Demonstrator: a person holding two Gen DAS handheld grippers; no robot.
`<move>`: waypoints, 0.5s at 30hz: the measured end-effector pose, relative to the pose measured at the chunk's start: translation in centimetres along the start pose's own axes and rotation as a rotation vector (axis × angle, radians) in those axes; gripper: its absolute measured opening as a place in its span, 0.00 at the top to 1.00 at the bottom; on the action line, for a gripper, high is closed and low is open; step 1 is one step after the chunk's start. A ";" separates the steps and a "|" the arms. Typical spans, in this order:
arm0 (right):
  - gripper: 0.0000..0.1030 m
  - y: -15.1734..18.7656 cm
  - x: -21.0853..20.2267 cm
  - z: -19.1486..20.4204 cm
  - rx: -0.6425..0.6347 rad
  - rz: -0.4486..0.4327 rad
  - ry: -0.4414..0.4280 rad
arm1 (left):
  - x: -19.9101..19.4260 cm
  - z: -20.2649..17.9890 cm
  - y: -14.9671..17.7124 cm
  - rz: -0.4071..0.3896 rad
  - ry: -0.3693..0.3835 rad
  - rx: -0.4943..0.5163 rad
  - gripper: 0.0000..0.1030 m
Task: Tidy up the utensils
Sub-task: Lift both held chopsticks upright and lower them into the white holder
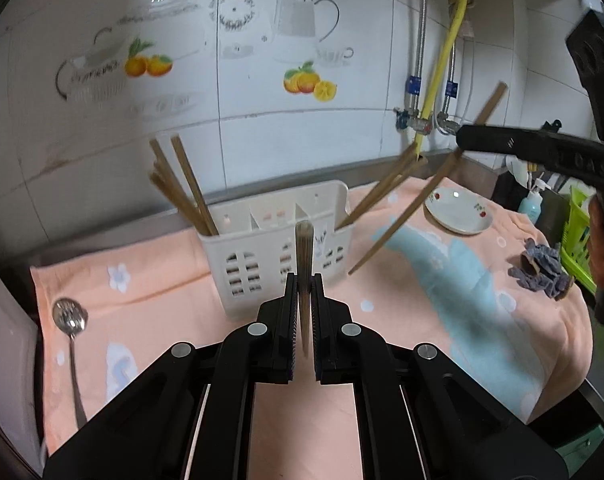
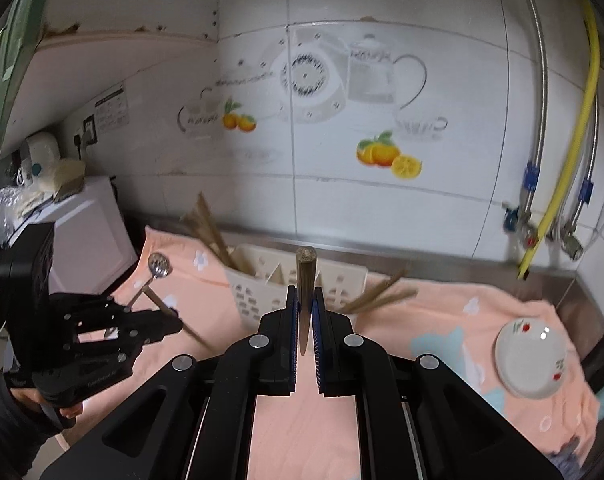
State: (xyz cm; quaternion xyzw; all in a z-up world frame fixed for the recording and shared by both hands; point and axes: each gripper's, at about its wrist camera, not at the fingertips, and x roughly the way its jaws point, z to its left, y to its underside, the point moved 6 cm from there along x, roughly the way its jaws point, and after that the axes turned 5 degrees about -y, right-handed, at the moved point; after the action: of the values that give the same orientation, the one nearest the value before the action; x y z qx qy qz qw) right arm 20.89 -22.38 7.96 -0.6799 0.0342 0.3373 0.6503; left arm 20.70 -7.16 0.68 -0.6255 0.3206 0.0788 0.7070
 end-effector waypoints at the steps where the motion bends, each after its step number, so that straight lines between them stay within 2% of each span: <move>1: 0.94 -0.7 -0.1 -0.3 0.001 -0.005 0.004 | -0.2 0.0 -0.5 -0.007 -0.001 0.005 0.95; 9: 0.94 -4.8 0.1 -1.4 -0.008 -0.050 0.040 | -3.6 0.7 -6.2 -0.125 -0.019 0.023 0.95; 15: 0.94 -5.2 2.6 -1.6 -0.014 -0.023 0.060 | -5.3 1.0 -11.0 -0.226 -0.098 0.068 0.95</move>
State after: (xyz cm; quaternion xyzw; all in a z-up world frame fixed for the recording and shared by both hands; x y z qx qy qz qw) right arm 26.08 -22.03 11.04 -0.6944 0.0434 0.3094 0.6482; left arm 22.53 -6.97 12.81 -0.6286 0.2154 0.0180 0.7471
